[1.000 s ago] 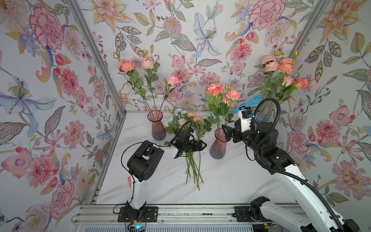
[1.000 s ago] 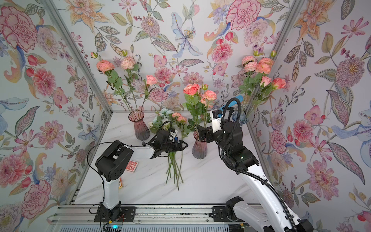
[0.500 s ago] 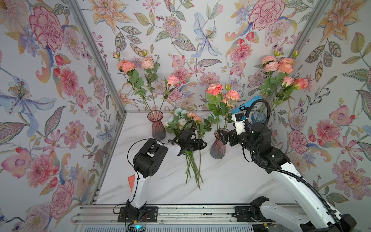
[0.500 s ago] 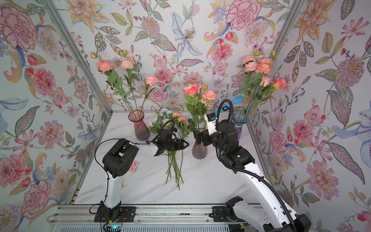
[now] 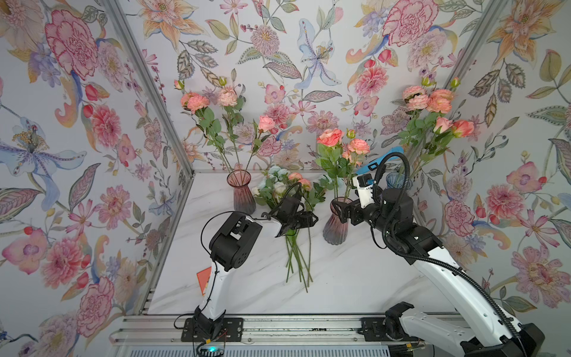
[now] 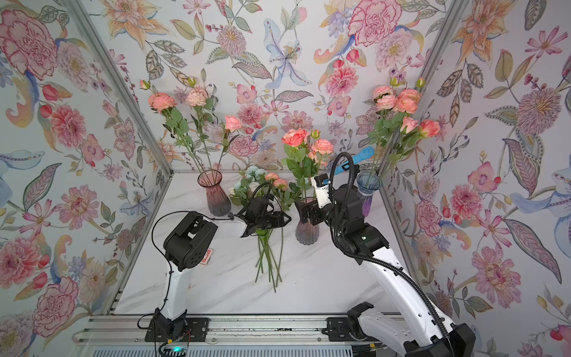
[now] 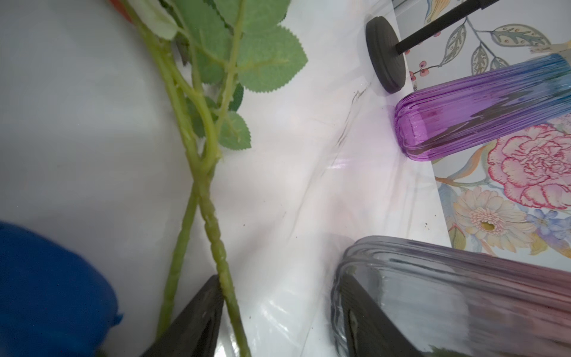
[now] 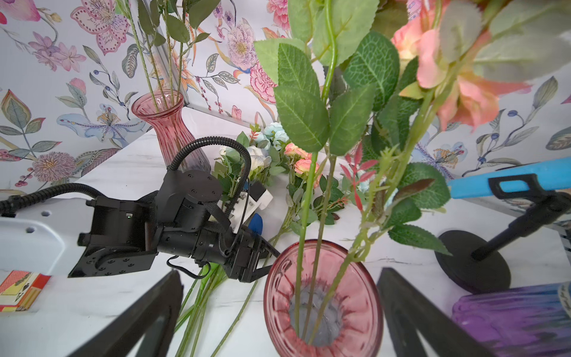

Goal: Place the pink flowers into the vase
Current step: Pick up the flower at the center of the board.

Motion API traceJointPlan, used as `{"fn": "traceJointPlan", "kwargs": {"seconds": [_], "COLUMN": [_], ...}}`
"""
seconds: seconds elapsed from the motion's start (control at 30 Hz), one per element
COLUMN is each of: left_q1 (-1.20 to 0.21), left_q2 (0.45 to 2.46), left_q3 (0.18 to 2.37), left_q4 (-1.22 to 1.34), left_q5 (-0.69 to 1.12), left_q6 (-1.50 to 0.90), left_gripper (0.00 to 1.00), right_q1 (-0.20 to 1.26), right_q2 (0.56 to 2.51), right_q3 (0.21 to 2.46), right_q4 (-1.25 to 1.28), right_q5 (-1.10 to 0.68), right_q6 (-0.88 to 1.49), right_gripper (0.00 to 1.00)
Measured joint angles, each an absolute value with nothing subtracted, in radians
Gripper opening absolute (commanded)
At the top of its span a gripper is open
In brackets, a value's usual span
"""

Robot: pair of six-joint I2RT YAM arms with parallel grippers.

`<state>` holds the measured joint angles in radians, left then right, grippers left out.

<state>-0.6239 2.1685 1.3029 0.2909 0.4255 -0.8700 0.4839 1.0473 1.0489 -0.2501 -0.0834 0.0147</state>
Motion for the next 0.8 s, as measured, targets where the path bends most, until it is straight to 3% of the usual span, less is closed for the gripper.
{"fn": "traceJointPlan", "kwargs": {"seconds": [0.27, 0.8], "left_q1": [-0.623, -0.618], "left_q2": [2.189, 2.236], "left_q3": [1.397, 1.474], "left_q4": [0.148, 0.104], "left_q5": [0.301, 0.250], "left_q6": [-0.754, -0.735], "left_gripper": [0.63, 0.48], "right_q1": [0.506, 0.527], "right_q2": [1.050, 1.047], "right_q3": [1.054, 1.052], "right_q4": [-0.250, -0.249], "right_q5": [-0.087, -0.086], "right_q6": [0.015, 0.015], "right_gripper": [0.99, 0.99]}}
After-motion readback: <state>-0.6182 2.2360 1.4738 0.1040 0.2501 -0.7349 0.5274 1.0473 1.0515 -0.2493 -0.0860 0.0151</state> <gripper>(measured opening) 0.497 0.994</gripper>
